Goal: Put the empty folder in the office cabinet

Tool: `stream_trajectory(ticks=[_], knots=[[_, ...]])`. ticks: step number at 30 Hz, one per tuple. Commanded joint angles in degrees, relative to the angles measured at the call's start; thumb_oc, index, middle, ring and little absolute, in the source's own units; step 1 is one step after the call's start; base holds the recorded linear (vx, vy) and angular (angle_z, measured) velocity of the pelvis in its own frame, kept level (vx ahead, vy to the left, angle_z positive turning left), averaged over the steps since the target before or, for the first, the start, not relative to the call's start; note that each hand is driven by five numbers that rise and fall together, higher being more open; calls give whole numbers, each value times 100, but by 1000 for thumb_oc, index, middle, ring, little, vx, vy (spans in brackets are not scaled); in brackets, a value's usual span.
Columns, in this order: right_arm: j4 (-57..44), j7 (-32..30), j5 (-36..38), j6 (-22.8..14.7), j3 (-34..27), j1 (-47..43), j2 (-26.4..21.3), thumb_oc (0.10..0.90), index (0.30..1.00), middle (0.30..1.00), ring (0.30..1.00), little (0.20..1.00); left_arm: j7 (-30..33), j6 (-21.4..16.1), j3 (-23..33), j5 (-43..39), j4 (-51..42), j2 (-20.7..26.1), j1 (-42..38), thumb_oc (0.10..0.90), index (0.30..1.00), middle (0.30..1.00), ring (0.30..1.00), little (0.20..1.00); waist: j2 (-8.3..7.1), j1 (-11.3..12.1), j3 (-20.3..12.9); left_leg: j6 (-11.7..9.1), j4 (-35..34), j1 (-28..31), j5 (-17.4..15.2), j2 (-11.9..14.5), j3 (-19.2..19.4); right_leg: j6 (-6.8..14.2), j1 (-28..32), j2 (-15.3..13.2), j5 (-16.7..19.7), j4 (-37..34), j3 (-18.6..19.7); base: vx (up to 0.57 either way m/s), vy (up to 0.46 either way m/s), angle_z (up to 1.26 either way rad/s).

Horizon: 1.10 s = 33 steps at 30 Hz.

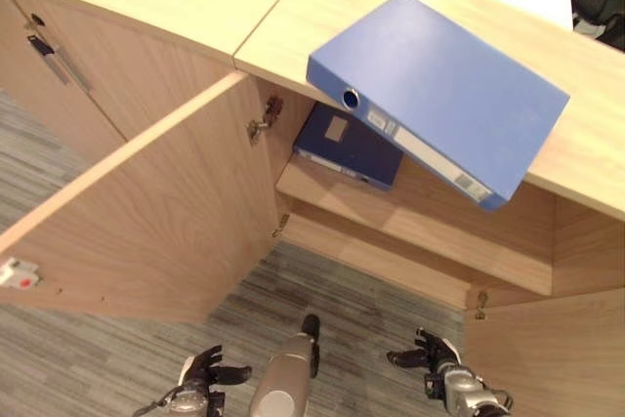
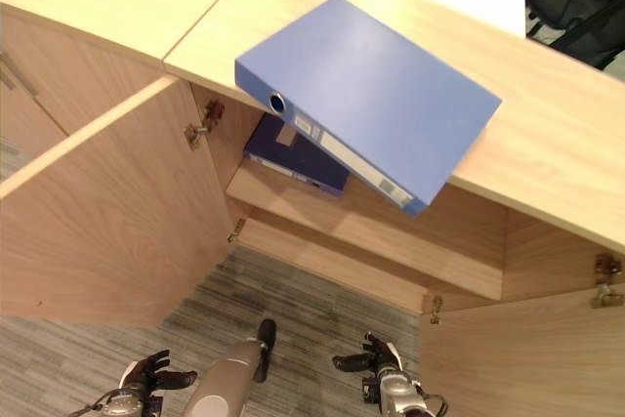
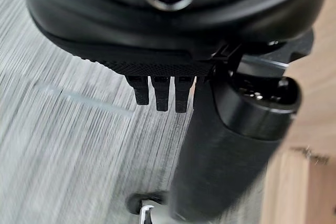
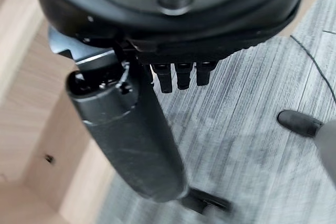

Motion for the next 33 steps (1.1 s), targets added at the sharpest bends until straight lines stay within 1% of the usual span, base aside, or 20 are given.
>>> stream_trajectory(ticks=[1,2,3,4,5,7,8,9,10,11,12,14,16,18,20,21,22,24,28,33], knots=[[-213,-2,-1,-55,-100,210,-501,800,900,900,900,900,53,-237,-184,88,-515,243,440,800,900,900,900,900,488,80,-532,-601,-3032,1091,1459,607,-329,80,82,504,130,117,-812,140,295,11],[-240,-6,-5,-42,-123,206,-498,800,900,900,900,900,51,-237,-168,87,-524,275,450,800,900,900,900,900,514,41,-521,-550,-3065,1204,1406,560,-284,134,27,436,320,354,-941,88,178,7],[-241,-7,-5,-41,-123,206,-498,800,900,900,900,900,51,-237,-168,87,-524,276,450,800,900,900,900,900,512,40,-515,-548,-3065,1208,1405,555,-284,136,28,430,316,363,-941,85,150,-4],[-264,3,-16,-35,-126,197,-486,800,900,900,900,900,57,-229,-166,106,-521,303,451,800,900,900,900,900,541,22,-494,-511,-3098,1315,1345,530,-232,158,-21,389,484,555,-1047,87,160,-8],[-285,20,-17,-40,-148,197,-465,800,900,900,900,900,61,-232,-154,116,-513,334,443,800,900,900,900,900,590,-7,-432,-482,-3098,1474,1237,483,-162,158,-209,411,536,753,-1082,107,181,-1],[-285,12,10,-59,-159,194,-478,800,900,900,900,900,70,-244,-163,113,-500,325,406,800,900,900,900,900,618,-33,-371,-521,-3098,1562,1211,435,-154,109,-325,512,211,366,-1030,66,88,0],[-285,12,10,-59,-159,194,-478,800,900,900,900,900,70,-244,-163,113,-500,325,406,800,900,900,900,900,618,-33,-371,-521,-3098,1562,1211,435,-154,109,-325,512,211,366,-1030,44,13,14],[-269,-7,29,-55,-181,194,-492,800,900,900,900,900,67,-241,-169,98,-466,324,382,800,900,900,900,900,621,-28,-335,-554,-3098,1571,1229,421,-160,-7,-295,559,8,-7,-1077,78,-53,1],[-253,-18,32,-59,-166,177,-548,800,900,900,900,900,55,-258,-137,49,-439,311,362,800,900,900,900,900,614,3,-303,-659,-3078,1627,1170,456,-112,-130,-165,478,-259,-642,-1270,78,-54,-3],[-253,-18,32,-59,-166,176,-548,800,900,900,900,900,55,-258,-137,49,-439,311,362,800,900,900,900,900,617,2,-297,-661,-3078,1634,1170,458,-114,-132,-155,481,-258,-648,-1273,-14,-81,-38],[-243,-42,12,-58,-161,188,-594,800,900,900,900,900,58,-269,-120,66,-414,256,407,800,900,900,900,900,607,97,-332,-665,-3076,1586,1256,462,-37,-299,5,572,-310,-1181,-1373,-61,-75,-28],[-217,-55,-7,-62,-148,193,-658,800,900,900,900,900,79,-274,-78,101,-282,176,426,800,900,900,900,900,608,111,-410,-707,-3096,1594,1260,457,-38,-366,117,679,-360,-1506,-1222,-2,-123,-25],[-187,-58,-36,-61,-126,223,-720,800,900,900,900,900,56,-273,-74,122,-183,72,485,800,900,900,900,900,653,105,-456,-770,-3098,1609,1287,489,-53,-423,290,763,-371,-1804,-1130,25,-150,-22],[-205,-67,-38,-68,-139,212,-798,800,900,900,900,900,51,-285,-137,145,-159,-18,508,800,900,900,900,900,721,75,-454,-838,-3092,1575,1366,542,-80,-484,382,822,-415,-1939,-1114,-41,-178,-5],[-220,-66,-46,-65,-160,217,-909,800,900,900,900,900,19,-294,-248,196,-183,-106,523,800,900,900,900,900,834,2,-437,-936,-3085,1486,1500,594,-111,-570,443,887,-453,-2092,-1141,-66,-105,1],[-220,-66,-45,-65,-160,217,-910,800,900,900,900,900,19,-294,-248,196,-183,-107,523,800,900,900,900,900,836,0,-438,-937,-3085,1484,1500,595,-114,-571,445,889,-452,-2095,-1144,-54,-155,16],[-211,-81,-50,-73,-177,227,-988,800,900,900,900,900,1,-300,-298,238,-174,-183,559,800,900,900,900,900,939,-49,-434,-1026,-3098,1456,1571,643,-149,-627,558,973,-466,-2278,-1183,-47,-183,18],[-210,-66,-69,-71,-155,267,-1058,800,900,900,900,900,1,-292,-285,193,-174,-250,601,800,900,900,900,900,1050,-83,-405,-1138,-3098,1440,1677,757,-217,-712,665,1097,-486,-2477,-1161,-54,-242,20],[-198,-40,-153,-70,-89,291,-1140,800,900,900,900,900,-8,-289,-269,134,-172,-309,597,800,900,900,900,900,1140,-89,-359,-1255,-3071,1443,1792,896,-282,-775,794,1227,-512,-2661,-1178,-39,-185,0],[-164,-8,-279,-55,-44,358,-1299,800,900,900,900,900,-26,-282,-344,97,-208,-497,662,800,900,900,900,900,1336,-160,-263,-1404,-3014,1470,1993,1121,-349,-916,947,1384,-649,-2695,-1218,-53,-181,-1]])
